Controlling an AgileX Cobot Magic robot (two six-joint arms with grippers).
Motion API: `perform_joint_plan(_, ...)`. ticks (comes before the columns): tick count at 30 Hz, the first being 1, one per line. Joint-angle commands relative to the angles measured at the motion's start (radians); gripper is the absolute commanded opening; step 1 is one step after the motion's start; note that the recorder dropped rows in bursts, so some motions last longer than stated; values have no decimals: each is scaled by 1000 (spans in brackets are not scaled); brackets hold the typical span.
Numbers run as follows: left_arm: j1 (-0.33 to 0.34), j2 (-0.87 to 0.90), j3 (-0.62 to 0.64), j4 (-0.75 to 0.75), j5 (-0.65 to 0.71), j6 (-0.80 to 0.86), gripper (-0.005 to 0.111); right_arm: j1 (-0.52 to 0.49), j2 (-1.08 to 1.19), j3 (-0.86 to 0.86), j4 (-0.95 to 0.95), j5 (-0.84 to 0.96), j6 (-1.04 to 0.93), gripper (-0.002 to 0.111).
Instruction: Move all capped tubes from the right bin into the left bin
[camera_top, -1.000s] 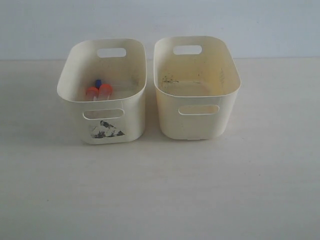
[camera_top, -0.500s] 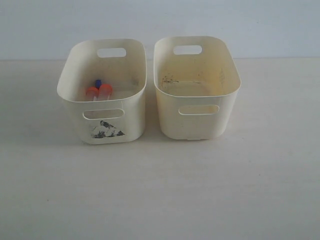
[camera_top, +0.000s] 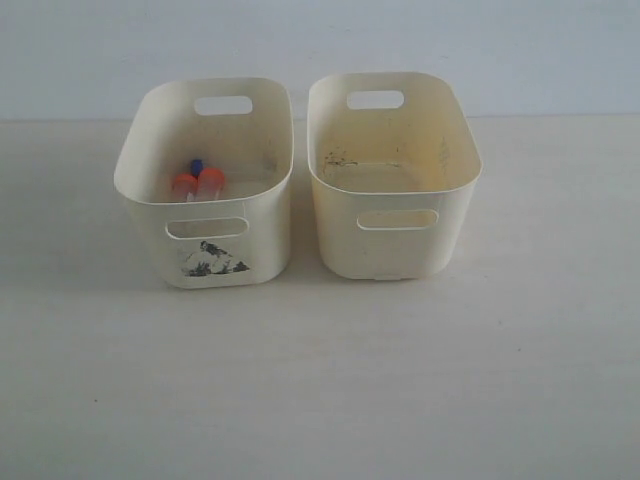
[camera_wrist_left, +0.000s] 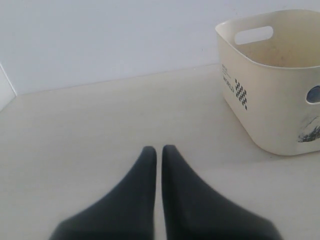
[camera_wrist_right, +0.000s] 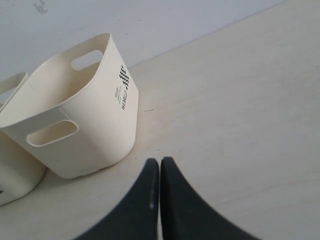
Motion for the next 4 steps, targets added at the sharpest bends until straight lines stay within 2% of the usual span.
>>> perform_joint_plan(1,1,-2,-4,-1,-9,-12,4,0,-6,-1,-6,-6,0,0)
perform_joint_plan(4,1,-2,-4,-1,-9,-12,4,0,-6,-1,-6,-6,0,0)
